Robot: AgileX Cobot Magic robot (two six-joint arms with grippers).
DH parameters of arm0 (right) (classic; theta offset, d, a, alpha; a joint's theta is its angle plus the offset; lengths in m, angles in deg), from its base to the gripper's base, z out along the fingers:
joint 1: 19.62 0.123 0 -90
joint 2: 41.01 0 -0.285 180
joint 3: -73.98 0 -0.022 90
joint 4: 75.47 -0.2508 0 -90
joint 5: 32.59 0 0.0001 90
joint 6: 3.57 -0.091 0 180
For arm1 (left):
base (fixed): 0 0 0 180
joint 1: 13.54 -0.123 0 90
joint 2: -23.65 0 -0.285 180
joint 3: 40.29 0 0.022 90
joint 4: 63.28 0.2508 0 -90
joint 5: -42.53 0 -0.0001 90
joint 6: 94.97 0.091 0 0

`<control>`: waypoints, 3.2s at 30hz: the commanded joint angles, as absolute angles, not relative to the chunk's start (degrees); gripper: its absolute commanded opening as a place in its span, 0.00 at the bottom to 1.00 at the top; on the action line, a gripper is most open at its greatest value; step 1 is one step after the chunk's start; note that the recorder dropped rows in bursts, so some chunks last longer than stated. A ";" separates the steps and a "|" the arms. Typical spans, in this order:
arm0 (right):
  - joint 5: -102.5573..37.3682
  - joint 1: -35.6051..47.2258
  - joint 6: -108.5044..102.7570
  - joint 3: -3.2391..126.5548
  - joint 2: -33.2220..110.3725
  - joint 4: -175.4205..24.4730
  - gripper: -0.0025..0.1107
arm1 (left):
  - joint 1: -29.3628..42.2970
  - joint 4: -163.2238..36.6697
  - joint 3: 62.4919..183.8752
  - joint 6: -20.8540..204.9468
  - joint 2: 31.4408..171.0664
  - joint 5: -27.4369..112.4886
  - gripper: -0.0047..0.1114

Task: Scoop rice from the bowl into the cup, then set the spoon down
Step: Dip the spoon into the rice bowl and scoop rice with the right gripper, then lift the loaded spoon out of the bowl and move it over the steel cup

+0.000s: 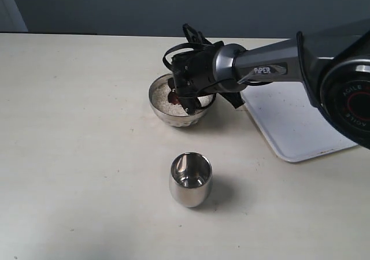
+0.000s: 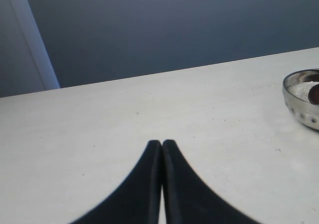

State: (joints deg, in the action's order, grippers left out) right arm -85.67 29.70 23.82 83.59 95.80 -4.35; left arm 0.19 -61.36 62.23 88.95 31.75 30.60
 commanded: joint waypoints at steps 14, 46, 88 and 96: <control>-86.34 29.79 34.95 84.51 95.01 -12.70 0.02 | 0.34 -61.53 62.49 88.69 31.44 30.94 0.04; -99.75 27.78 40.30 92.02 92.80 -33.55 0.02 | 0.34 -61.53 62.49 88.69 31.44 30.83 0.04; -102.56 27.88 34.66 76.17 78.09 -53.91 0.02 | 0.34 -61.53 62.49 88.69 31.44 31.01 0.04; -102.56 29.38 28.83 70.92 72.66 -52.49 0.02 | 0.34 -61.53 62.49 88.69 31.44 31.01 0.04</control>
